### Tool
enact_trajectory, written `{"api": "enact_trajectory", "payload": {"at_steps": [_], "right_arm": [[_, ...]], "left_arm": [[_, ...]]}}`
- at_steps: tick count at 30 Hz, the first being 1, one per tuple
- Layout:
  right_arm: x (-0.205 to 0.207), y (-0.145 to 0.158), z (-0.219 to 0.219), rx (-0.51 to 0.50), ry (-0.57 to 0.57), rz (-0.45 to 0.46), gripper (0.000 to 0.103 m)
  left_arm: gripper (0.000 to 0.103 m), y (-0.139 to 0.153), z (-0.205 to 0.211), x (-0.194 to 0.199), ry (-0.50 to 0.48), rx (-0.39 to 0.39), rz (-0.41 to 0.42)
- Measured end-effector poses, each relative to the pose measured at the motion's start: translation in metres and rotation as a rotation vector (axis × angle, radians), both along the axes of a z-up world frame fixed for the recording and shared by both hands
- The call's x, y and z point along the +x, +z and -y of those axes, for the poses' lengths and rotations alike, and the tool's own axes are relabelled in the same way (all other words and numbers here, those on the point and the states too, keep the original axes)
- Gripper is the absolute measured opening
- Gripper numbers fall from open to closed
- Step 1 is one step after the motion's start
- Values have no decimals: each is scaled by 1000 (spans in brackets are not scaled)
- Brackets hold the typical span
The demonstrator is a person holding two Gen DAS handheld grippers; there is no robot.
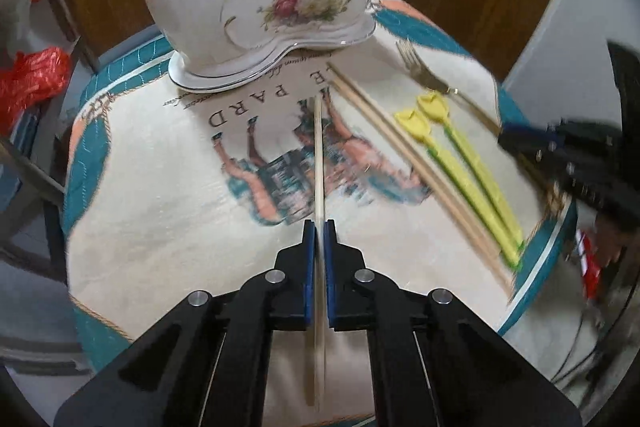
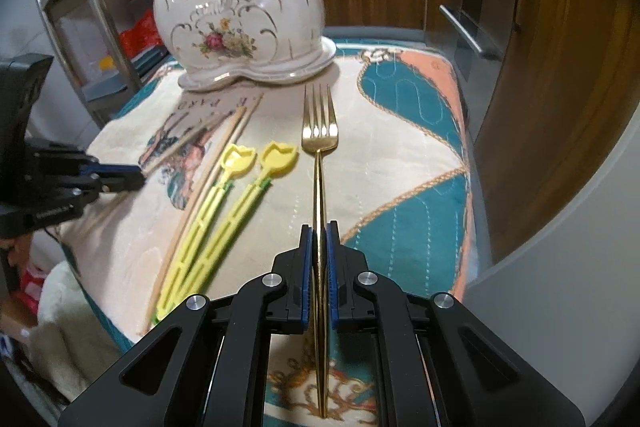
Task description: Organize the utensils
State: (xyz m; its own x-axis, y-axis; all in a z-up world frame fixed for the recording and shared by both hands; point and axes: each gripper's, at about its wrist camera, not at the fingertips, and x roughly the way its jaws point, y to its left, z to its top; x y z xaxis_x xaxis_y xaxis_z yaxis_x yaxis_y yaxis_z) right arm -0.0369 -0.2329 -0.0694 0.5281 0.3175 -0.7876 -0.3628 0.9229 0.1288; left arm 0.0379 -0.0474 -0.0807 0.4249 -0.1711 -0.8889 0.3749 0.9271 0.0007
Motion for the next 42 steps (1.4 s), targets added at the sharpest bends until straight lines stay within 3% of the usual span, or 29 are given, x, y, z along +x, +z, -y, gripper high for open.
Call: {"api": "enact_trajectory", "payload": {"at_steps": [7, 9, 10, 11, 17, 19, 20, 21, 23, 26, 28, 34, 42], "right_arm": [[17, 3, -6, -16, 2, -15, 17], [24, 2, -9, -28, -2, -16, 19], [26, 2, -11, -34, -3, -14, 19], [28, 1, -13, -40, -3, -13, 20], [38, 1, -25, -80, 0, -7, 22], [39, 1, -26, -86, 4, -3, 22], [39, 1, -26, -86, 5, -3, 22], [40, 1, -25, -81, 5, -3, 22], [41, 1, -24, -72, 4, -3, 22], [41, 0, -23, -61, 0, 1, 14], [42, 0, -22, -50, 0, 0, 7], [40, 2, -24, -25, -2, 25, 7], [7, 36, -18, 34, -4, 222, 7]], "left_arm": [[8, 2, -21, 1, -37, 61, 11], [31, 2, -25, 1, -12, 51, 42], [56, 1, -25, 0, -2, 53, 56], [69, 1, -24, -1, 8, 53, 82], [69, -5, -18, -5, -5, 54, 148], [62, -5, -22, -7, 11, 23, 162], [51, -6, -24, -8, 19, -3, 166], [47, -6, -25, -8, 29, -23, 171], [25, -8, -21, -12, 40, -34, 189], [8, -9, -19, -14, 31, -48, 199], [7, -8, -17, -12, 16, -40, 198], [4, -7, -20, -6, -14, -74, 207], [4, 19, -37, -19, -19, -170, 343]]}}
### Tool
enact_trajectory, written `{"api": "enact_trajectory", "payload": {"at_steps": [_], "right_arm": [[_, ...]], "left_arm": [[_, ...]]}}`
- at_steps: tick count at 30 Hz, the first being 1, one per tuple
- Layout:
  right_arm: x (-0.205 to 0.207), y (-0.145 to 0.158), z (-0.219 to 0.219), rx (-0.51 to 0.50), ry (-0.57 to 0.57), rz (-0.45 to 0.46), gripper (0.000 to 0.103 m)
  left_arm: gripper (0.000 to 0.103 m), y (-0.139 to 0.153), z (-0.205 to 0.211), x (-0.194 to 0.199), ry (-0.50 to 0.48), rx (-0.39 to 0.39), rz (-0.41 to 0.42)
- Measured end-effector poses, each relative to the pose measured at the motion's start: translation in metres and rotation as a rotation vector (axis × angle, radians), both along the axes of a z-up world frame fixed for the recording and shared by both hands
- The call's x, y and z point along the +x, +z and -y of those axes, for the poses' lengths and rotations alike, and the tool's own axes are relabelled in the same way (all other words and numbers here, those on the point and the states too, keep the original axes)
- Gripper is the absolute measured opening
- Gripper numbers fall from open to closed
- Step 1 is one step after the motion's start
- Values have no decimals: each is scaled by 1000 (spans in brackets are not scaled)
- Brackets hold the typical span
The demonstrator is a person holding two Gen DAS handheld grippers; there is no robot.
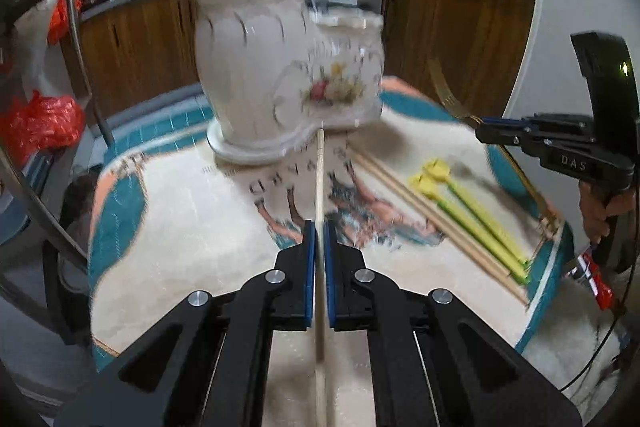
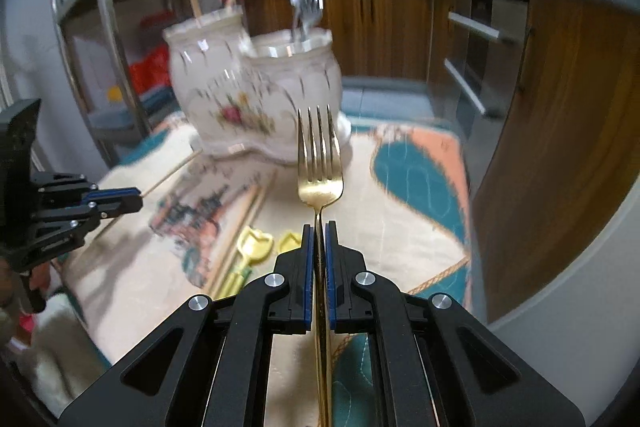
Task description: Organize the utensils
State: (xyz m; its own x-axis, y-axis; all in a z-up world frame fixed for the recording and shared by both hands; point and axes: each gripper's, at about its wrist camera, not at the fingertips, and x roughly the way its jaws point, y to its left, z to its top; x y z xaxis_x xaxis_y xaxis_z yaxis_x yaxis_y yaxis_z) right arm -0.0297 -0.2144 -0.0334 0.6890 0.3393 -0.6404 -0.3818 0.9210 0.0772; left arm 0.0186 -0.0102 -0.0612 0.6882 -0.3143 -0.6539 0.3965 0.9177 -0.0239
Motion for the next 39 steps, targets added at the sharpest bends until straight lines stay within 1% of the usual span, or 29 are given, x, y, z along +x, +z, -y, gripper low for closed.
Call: {"api": "enact_trajectory", "payload": {"at_steps": [4, 8, 12, 15, 18, 20, 23, 27, 29, 30, 33, 36, 39], "right_arm": [[-18, 18, 2, 24, -4, 110, 7], [-28, 30, 4, 25, -13, 194, 7], [-37, 45, 5, 50, -22, 281, 7], [-40, 64, 5, 92, -39, 384, 7], [-37, 86, 5, 133, -65, 490, 7], [-28, 101, 0, 135, -76, 532, 6], [-8, 121, -5, 150, -70, 533, 6], [19, 138, -9, 212, -47, 505, 6], [26, 140, -9, 236, -47, 499, 6], [33, 143, -11, 249, -44, 500, 6], [42, 147, -17, 262, -39, 513, 6], [57, 150, -23, 286, -24, 503, 6], [68, 151, -30, 291, -26, 518, 6]], "left_arm": [[4, 12, -8, -9, 1, -42, 75], [4, 21, -15, -17, 12, -69, 158], [4, 37, -23, -29, 26, -112, 254], [4, 58, -32, -30, 47, -170, 337], [4, 81, -43, -21, 64, -234, 392], [4, 95, -49, -13, 76, -275, 416], [4, 113, -55, 3, 83, -311, 450], [4, 132, -53, 28, 72, -322, 492], [4, 139, -50, 43, 60, -343, 501], [4, 142, -50, 53, 54, -367, 499], [4, 145, -44, 79, 45, -417, 481], [4, 147, -39, 100, 54, -434, 477], [4, 151, -34, 116, 69, -440, 494]]}}
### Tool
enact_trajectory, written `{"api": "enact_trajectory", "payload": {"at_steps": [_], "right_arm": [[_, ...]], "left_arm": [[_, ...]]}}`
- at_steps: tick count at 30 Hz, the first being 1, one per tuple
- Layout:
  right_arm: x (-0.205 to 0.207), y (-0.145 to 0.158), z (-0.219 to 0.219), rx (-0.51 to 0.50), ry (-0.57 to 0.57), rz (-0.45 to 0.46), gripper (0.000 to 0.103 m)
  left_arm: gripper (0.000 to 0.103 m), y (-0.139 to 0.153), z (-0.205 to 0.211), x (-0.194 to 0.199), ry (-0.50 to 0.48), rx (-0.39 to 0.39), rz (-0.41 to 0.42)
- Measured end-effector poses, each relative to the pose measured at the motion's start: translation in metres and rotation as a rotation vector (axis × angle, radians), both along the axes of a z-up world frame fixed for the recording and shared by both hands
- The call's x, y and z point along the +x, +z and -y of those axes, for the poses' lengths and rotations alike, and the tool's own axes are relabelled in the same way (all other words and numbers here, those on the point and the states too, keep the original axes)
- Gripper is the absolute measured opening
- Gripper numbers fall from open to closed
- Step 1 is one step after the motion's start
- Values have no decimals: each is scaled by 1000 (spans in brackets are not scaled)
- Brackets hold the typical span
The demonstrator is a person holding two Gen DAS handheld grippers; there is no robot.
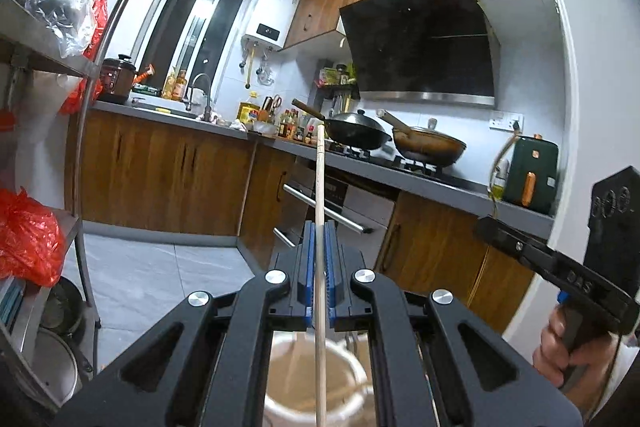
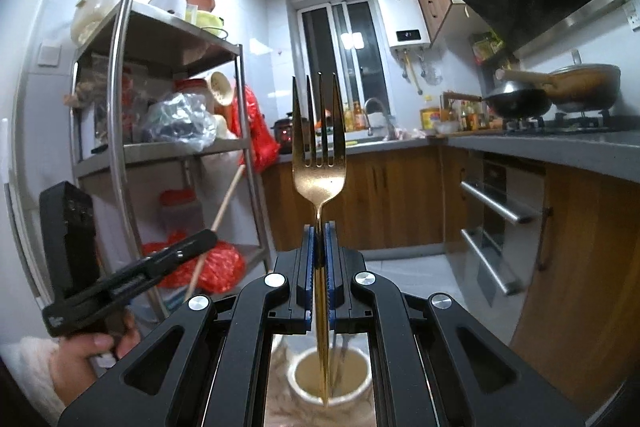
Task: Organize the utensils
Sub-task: 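Drop the chopstick in the large cup with left tool while right drops gold fork in small cup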
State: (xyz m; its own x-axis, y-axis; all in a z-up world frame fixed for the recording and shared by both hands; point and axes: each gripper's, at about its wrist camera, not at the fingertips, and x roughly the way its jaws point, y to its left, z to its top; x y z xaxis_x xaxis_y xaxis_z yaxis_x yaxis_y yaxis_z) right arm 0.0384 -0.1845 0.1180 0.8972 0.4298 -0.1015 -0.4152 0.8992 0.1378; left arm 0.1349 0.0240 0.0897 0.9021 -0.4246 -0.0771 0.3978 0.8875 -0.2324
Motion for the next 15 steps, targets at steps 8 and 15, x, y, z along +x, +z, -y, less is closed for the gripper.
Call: {"api": "enact_trajectory", "payload": {"at_steps": [8, 15], "right_arm": [[24, -14, -6, 24, -19, -11, 6], [42, -48, -5, 11, -26, -104, 6]], "left_arm": [[4, -16, 11, 31, 64, -22, -2], [4, -43, 17, 25, 80, 52, -16]]}}
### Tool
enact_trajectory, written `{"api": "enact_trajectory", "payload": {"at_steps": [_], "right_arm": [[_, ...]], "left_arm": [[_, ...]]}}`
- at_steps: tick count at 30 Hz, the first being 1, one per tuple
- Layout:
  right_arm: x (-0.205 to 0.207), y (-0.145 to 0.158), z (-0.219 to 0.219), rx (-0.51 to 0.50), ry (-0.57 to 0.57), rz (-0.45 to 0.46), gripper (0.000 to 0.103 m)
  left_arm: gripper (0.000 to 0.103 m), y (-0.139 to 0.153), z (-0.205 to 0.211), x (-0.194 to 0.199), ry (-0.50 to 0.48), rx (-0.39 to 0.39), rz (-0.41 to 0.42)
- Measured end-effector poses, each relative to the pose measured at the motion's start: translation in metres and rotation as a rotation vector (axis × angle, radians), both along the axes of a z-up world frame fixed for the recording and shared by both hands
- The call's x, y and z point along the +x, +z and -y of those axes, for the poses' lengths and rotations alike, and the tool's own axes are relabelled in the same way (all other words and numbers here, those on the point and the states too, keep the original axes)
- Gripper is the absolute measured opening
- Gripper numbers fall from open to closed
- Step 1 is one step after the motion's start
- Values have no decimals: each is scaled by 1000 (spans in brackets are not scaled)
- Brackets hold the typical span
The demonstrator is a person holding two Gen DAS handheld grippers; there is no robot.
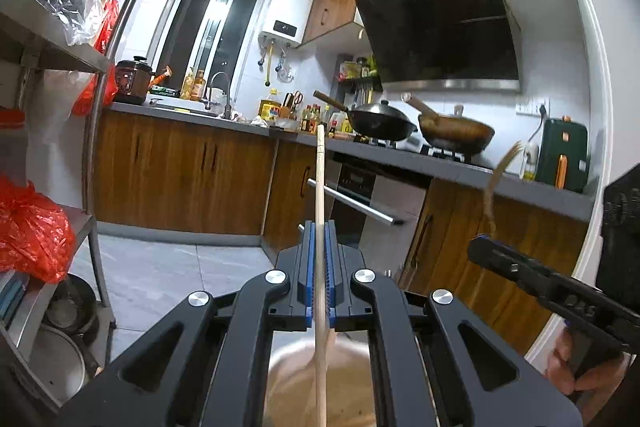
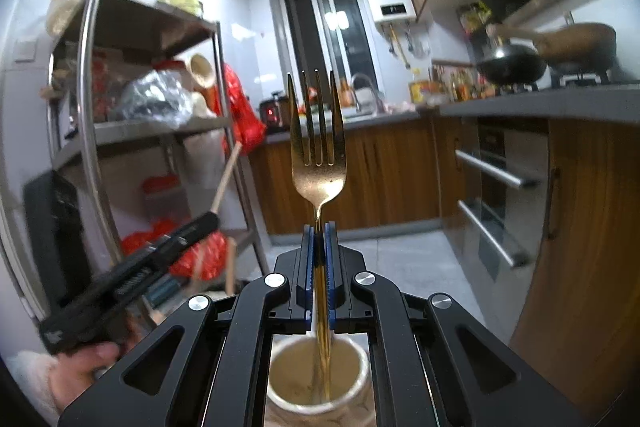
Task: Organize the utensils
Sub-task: 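Drop the chopstick in the large cup with left tool while right drops gold fork in small cup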
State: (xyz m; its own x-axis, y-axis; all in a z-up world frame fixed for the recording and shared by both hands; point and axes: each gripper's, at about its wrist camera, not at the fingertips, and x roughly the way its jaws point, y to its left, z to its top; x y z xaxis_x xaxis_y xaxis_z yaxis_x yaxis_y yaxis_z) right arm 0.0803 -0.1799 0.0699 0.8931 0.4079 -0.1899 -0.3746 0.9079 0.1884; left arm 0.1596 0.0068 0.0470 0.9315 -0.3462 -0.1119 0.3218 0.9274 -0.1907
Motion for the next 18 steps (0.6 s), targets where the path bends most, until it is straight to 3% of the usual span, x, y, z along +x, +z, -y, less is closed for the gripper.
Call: {"api": "enact_trajectory", "payload": {"at_steps": [9, 18], "right_arm": [[7, -37, 2, -28, -14, -94, 7], [14, -45, 1, -37, -40, -135, 7]], "left_arm": [[4, -22, -7, -24, 14, 71, -56], [4, -27, -12, -16, 58, 97, -108]]}}
